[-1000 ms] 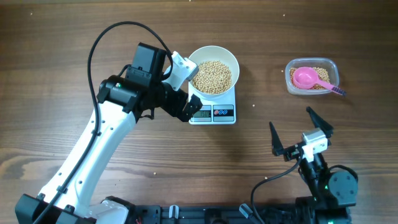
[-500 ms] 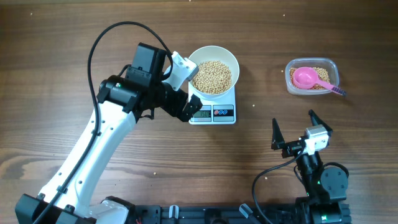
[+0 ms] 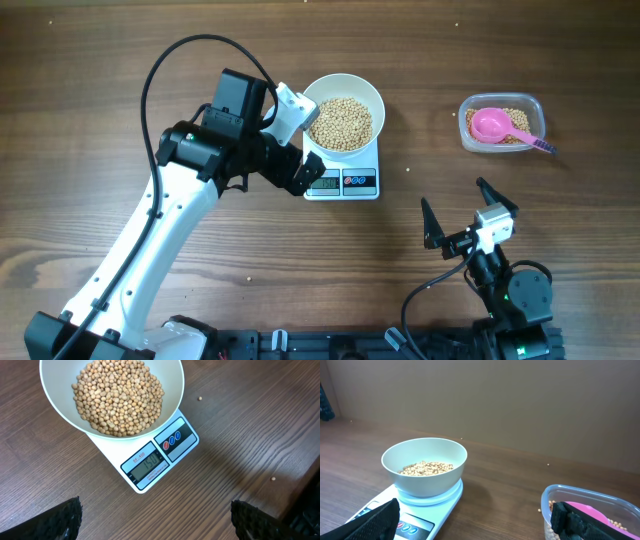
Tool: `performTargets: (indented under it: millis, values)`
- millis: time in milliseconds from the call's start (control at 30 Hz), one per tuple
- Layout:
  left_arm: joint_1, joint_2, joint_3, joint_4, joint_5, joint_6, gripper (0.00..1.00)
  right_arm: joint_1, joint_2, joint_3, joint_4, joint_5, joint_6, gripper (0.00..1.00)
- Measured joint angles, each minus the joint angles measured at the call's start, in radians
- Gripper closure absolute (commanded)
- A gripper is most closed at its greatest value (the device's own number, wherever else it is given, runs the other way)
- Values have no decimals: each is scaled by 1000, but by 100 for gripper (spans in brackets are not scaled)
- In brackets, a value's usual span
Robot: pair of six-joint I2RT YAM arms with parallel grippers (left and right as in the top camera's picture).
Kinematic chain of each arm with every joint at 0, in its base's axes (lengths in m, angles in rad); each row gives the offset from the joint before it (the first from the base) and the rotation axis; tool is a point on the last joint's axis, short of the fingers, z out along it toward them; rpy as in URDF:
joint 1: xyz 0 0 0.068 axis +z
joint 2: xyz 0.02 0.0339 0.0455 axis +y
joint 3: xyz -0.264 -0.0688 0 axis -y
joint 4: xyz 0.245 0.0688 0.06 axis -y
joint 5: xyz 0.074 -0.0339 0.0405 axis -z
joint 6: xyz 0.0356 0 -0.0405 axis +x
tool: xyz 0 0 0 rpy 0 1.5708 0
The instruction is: Scoop item into bowl and weigh 150g on scale
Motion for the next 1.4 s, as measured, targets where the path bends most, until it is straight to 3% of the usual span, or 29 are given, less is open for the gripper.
performTargets:
  millis: [600, 767, 900, 1100, 1400]
  values:
    - [1, -1, 0, 28, -4, -3, 0, 0, 0, 0, 0, 0, 0, 0]
    - [68, -69, -4, 177, -127, -206, 0, 0, 0, 0, 0, 0, 0, 0]
    - [188, -233, -130, 357, -177, -329, 0, 0, 0, 0, 0, 0, 0, 0]
    - [371, -582, -547, 607, -190, -447, 0, 0, -3, 0, 0, 0, 1, 0]
    - [655, -1212, -994, 643, -147, -616, 0, 0, -3, 0, -1, 0, 3, 0]
